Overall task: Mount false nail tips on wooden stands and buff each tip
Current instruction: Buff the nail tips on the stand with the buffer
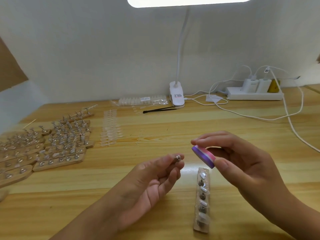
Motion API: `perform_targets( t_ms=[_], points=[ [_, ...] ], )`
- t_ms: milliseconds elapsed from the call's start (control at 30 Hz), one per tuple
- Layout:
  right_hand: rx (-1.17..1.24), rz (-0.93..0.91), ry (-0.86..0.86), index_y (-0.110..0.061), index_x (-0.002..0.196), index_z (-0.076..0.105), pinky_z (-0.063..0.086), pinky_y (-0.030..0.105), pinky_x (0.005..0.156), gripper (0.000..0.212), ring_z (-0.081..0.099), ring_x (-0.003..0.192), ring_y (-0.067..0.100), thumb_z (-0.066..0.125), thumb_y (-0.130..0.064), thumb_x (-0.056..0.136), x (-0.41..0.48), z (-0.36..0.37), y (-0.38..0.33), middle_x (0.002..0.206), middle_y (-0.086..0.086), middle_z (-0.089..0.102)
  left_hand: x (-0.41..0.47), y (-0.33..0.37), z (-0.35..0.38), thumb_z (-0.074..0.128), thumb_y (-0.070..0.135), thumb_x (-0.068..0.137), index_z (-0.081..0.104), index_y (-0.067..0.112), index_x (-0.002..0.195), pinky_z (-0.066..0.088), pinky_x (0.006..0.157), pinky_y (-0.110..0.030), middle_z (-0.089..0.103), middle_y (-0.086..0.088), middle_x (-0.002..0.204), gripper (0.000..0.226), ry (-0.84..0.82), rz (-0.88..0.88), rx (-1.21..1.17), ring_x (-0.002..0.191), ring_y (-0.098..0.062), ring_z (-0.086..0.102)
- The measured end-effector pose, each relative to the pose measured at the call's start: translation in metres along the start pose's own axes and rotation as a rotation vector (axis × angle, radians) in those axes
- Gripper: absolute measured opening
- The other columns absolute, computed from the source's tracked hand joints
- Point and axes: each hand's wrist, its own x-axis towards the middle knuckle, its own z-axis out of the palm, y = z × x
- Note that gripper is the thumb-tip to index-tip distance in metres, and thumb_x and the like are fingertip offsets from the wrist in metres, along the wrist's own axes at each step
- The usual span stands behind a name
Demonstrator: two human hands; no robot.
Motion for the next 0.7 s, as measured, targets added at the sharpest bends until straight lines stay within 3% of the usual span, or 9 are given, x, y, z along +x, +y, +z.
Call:
perform_targets(
  t_ms=[233, 467, 700],
  points=[
    [-0.004, -0.015, -0.016, -0.005, 0.107, 0.067, 0.052, 0.022, 0.090, 0.026, 0.065, 0.110, 0.021, 0.058, -0.016, 0.085, -0.0015, 0.0024, -0.0002, 0.111, 0.001, 0.069, -0.0002, -0.0046, 0.0023, 0.096, 0.019, 0.052, 0.075, 0.004, 0.104, 0.058, 0.068, -0.022, 0.070, -0.017, 0.098, 0.058, 0.021, -0.037, -0.050, 0.077, -0.017, 0.067],
    [-0.057, 0.006, -0.029, -0.006, 0.107, 0.067, 0.052, 0.019, 0.089, 0.027, 0.065, 0.109, 0.016, 0.059, -0.018, 0.084, -0.0011, 0.0024, 0.0020, 0.111, -0.003, 0.069, -0.0013, -0.0036, 0.0039, 0.097, 0.021, 0.052, 0.075, -0.002, 0.100, 0.057, 0.067, -0.018, 0.071, -0.012, 0.092, 0.058, 0.004, 0.019, -0.005, 0.076, -0.011, 0.066],
    [-0.050, 0.009, -0.048, -0.010, 0.109, 0.068, 0.052, 0.025, 0.091, 0.027, 0.065, 0.112, 0.020, 0.064, -0.022, 0.086, -0.0026, 0.0029, 0.0057, 0.114, -0.001, 0.069, -0.0023, -0.0063, 0.0049, 0.095, 0.032, 0.055, 0.076, 0.002, 0.097, 0.055, 0.068, -0.015, 0.069, -0.006, 0.085, 0.055, -0.030, 0.028, 0.093, 0.074, -0.008, 0.063]
  ],
)
